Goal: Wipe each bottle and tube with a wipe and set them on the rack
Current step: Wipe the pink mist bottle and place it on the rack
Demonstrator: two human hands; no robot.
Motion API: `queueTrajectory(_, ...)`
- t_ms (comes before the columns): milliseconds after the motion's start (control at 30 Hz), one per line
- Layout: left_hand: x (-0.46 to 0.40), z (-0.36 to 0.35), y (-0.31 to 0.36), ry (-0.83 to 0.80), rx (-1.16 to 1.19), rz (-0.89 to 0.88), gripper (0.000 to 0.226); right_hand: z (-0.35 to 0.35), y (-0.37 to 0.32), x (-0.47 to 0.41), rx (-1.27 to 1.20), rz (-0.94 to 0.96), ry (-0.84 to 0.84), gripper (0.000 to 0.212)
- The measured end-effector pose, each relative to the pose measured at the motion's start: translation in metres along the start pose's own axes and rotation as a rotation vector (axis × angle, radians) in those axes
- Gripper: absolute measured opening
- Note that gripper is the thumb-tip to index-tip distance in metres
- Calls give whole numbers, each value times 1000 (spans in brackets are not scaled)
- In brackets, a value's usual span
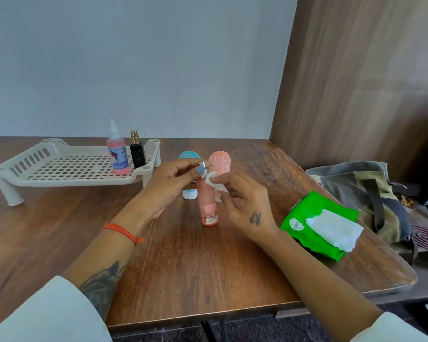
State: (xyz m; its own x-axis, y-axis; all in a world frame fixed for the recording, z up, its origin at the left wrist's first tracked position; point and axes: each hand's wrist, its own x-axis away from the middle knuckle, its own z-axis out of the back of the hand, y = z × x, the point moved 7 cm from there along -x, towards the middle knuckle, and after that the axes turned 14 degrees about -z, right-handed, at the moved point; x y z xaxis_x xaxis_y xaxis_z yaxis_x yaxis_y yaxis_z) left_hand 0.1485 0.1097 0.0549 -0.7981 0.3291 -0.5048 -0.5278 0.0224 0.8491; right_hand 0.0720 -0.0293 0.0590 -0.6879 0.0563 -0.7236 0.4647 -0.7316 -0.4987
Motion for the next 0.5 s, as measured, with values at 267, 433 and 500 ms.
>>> queueTrajectory(267,0,-3,0,-26,29,2,28,1,1,6,-16,-5,-36,14)
queueTrajectory(433,0,-4,-2,-38,24,10,30,6,-3,2,-49,-3,46,21)
queueTrajectory(500,1,-5,-1,-45,36,13,28,2,-1,2,-59,-45,5,23)
